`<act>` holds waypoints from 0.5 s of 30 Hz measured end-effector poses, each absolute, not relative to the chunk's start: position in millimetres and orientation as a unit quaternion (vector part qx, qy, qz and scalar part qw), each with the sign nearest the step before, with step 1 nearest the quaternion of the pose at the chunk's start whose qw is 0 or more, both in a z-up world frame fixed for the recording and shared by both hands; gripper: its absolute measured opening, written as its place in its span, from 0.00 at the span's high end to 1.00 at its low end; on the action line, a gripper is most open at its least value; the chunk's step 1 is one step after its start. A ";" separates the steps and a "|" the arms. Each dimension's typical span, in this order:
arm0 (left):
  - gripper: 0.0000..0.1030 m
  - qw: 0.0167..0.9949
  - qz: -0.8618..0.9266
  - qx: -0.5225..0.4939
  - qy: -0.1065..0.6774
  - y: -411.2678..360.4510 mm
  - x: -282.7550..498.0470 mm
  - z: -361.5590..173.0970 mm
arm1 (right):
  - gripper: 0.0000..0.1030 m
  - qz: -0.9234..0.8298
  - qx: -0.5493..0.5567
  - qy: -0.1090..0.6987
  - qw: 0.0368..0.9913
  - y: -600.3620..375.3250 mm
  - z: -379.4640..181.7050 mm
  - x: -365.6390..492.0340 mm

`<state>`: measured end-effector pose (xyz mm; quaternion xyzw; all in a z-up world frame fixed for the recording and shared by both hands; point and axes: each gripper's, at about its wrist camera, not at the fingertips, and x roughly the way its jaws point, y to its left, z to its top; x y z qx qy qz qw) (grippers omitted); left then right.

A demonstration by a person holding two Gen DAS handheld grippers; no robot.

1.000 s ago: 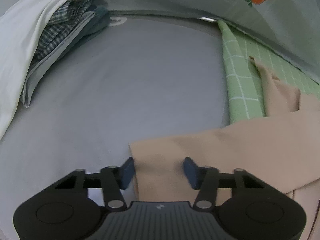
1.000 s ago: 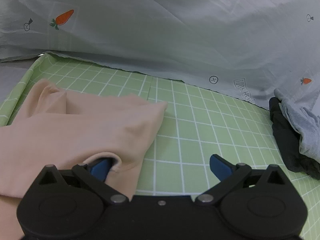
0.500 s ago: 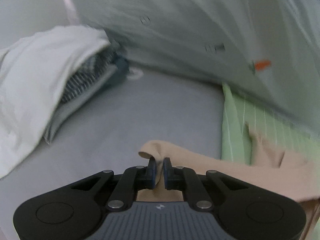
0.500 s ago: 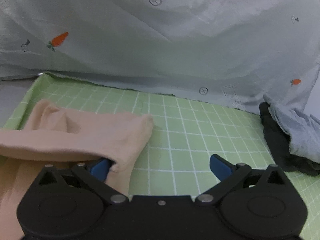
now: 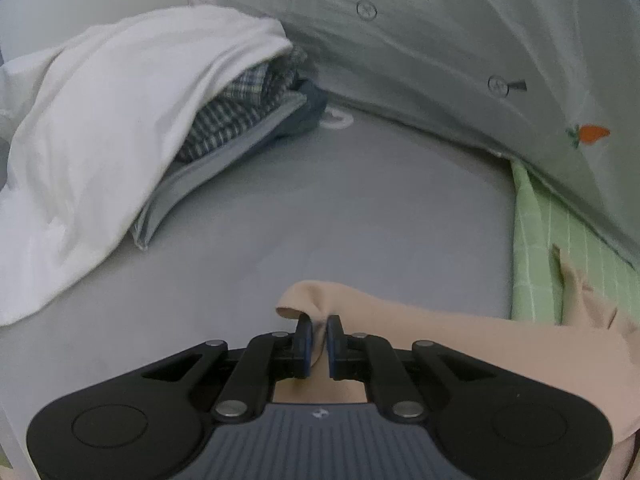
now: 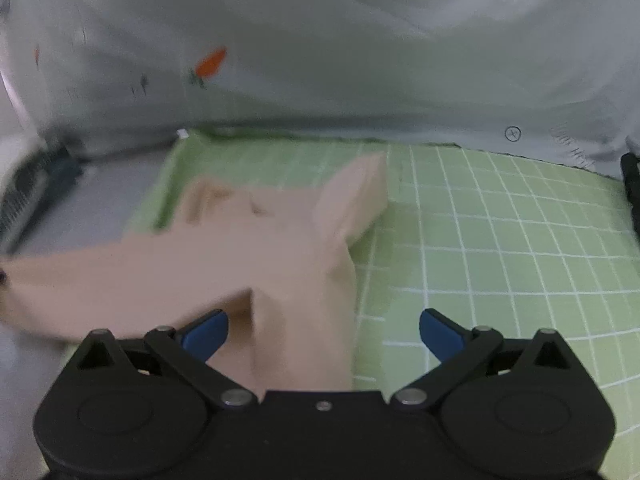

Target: Fold clothes

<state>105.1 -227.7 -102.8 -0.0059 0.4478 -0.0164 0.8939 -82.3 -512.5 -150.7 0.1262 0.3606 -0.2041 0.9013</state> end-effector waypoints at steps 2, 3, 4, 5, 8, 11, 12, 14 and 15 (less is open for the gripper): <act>0.91 0.890 -0.015 -0.008 0.456 -226.4 105.7 -108.3 | 0.00 -0.197 0.148 0.342 0.907 -518.4 -144.1 -85.1; 0.91 0.888 -0.014 -0.009 0.460 -225.7 106.0 -111.0 | 0.00 -0.196 0.157 0.335 0.908 -521.9 -141.5 -85.0; 0.91 0.886 -0.014 -0.011 0.464 -225.0 106.4 -113.8 | 0.00 -0.201 0.161 0.333 0.907 -527.4 -141.4 -79.8; 0.91 0.883 -0.013 -0.012 0.468 -224.3 106.7 -116.5 | 0.00 -0.206 0.163 0.332 0.906 -533.0 -142.6 -72.6; 0.91 0.877 -0.011 -0.015 0.480 -222.3 107.6 -124.8 | 0.15 -0.211 0.193 0.312 0.906 -553.1 -147.7 -51.9; 0.91 0.871 -0.009 -0.019 0.491 -220.6 108.3 -131.2 | 0.36 -0.217 0.245 0.304 0.895 -579.6 -158.6 -31.8; 0.91 0.871 -0.009 -0.020 0.491 -220.6 108.2 -130.7 | 0.43 -0.216 0.262 0.307 0.889 -587.5 -163.8 -26.5; 0.91 0.870 -0.009 -0.021 0.492 -220.4 107.9 -129.7 | 0.81 -0.213 0.296 0.312 0.877 -603.2 -173.6 -17.0; 0.91 0.870 -0.009 -0.022 0.492 -220.4 107.8 -129.2 | 0.88 -0.209 0.317 0.308 0.872 -610.3 -175.6 -16.9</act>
